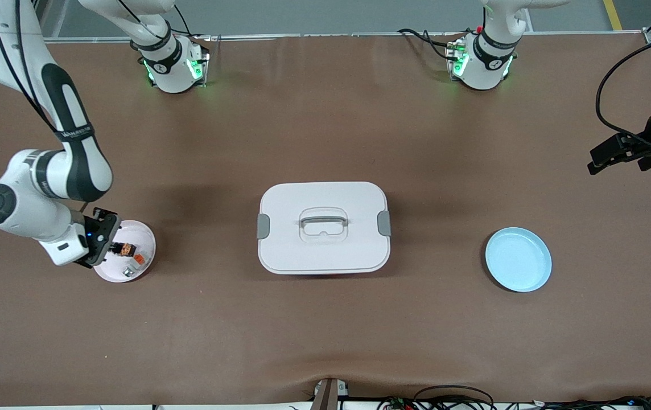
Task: Transfer orange switch to right arm and place
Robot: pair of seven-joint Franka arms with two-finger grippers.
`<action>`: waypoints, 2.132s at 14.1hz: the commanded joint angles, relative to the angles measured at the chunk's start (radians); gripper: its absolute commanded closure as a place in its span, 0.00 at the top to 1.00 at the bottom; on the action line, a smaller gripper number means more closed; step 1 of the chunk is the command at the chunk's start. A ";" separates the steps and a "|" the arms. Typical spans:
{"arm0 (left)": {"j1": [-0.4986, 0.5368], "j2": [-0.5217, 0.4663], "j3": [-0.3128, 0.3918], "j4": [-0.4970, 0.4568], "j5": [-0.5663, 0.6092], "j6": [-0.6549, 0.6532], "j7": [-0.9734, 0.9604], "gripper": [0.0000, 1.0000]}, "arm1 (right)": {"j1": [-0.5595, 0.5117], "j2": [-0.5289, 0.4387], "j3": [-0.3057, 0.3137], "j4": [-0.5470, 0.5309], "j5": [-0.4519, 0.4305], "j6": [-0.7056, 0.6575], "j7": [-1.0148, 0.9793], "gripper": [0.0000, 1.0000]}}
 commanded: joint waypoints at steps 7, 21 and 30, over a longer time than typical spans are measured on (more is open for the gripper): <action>-0.001 0.024 -0.003 0.031 -0.012 -0.031 0.008 1.00 | -0.037 -0.001 0.011 0.316 0.012 -0.380 0.539 1.00; 0.001 0.021 -0.003 0.033 -0.010 -0.031 0.008 1.00 | -0.065 -0.146 0.009 0.375 0.076 -0.475 1.017 1.00; 0.002 0.021 -0.003 0.033 -0.012 -0.031 0.008 1.00 | 0.003 -0.220 0.008 0.491 -0.071 -0.748 1.099 1.00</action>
